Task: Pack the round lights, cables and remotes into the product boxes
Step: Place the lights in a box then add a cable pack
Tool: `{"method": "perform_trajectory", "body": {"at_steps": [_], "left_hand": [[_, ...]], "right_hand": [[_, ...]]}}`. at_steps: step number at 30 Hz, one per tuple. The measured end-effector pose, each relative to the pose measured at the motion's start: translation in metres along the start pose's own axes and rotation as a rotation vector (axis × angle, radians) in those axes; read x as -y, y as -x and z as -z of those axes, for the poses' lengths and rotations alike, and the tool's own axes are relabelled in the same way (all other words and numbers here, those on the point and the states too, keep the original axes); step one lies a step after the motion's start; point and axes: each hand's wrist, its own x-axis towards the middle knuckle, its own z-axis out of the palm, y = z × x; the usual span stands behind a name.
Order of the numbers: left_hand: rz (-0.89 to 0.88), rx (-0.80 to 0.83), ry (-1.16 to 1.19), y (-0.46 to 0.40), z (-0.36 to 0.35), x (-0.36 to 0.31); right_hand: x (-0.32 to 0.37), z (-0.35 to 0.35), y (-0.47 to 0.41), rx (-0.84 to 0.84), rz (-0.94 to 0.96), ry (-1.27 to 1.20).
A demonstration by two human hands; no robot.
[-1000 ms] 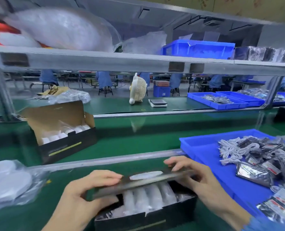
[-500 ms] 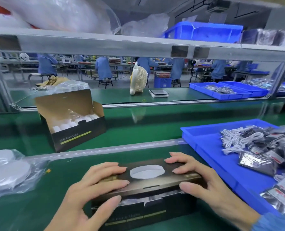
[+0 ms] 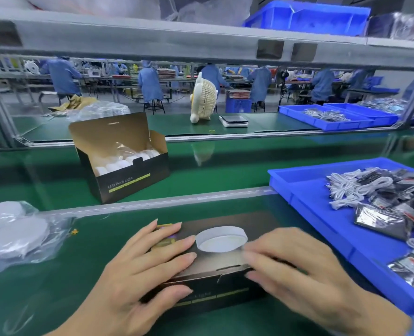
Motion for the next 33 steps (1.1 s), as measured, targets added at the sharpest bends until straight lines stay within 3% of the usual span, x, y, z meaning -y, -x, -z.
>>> {"method": "perform_trajectory", "body": {"at_steps": [5, 11, 18, 25, 28, 29, 31, 32, 33], "left_hand": [[0.038, -0.070, 0.048, 0.001, -0.006, -0.003], [0.051, -0.108, 0.062, 0.003, -0.008, -0.005], [0.061, -0.085, 0.081, 0.003, -0.006, -0.005], [0.093, -0.052, 0.097, -0.002, -0.005, -0.009], [0.352, 0.126, 0.370, -0.033, 0.021, 0.014], [0.452, 0.090, 0.403, -0.048, 0.027, 0.030], [0.568, -0.024, 0.159, -0.080, 0.030, 0.074], [0.560, 0.043, -0.085, -0.096, 0.028, 0.096], [0.534, 0.208, -0.322, -0.108, 0.020, 0.114]], "right_hand": [[0.003, -0.010, -0.021, 0.029, 0.087, 0.072], [0.005, -0.011, -0.021, 0.012, 0.159, -0.039], [0.014, -0.016, -0.012, -0.092, -0.073, -0.142], [0.014, -0.002, -0.036, 0.234, -0.301, -0.085], [-0.013, 0.002, -0.060, 0.495, -0.489, -0.130], [-0.029, 0.001, -0.070, 0.580, -0.540, -0.037], [-0.060, -0.009, -0.089, 0.680, -0.669, 0.340], [-0.070, -0.016, -0.092, 0.684, -0.680, 0.522], [-0.072, -0.025, -0.089, 0.686, -0.684, 0.605]]}}
